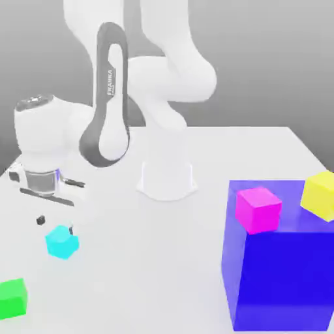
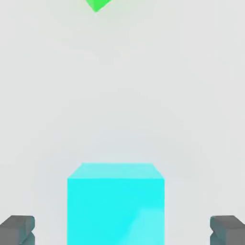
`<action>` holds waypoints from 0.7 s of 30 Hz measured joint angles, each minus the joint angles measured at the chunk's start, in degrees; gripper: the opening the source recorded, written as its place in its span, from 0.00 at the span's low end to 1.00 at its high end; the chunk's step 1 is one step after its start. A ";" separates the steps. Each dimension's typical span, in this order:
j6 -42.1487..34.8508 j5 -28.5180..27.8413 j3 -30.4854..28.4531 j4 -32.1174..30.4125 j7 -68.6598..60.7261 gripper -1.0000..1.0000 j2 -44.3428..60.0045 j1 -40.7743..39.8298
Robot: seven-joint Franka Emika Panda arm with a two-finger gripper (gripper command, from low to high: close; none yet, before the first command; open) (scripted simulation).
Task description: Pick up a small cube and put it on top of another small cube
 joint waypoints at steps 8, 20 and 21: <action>3.92 5.21 8.30 1.08 -3.88 0.00 5.05 -7.02; -5.37 -12.60 -4.36 -1.81 9.35 0.00 -7.53 1.28; -6.47 -14.36 -4.72 -2.15 10.68 0.00 -8.98 1.07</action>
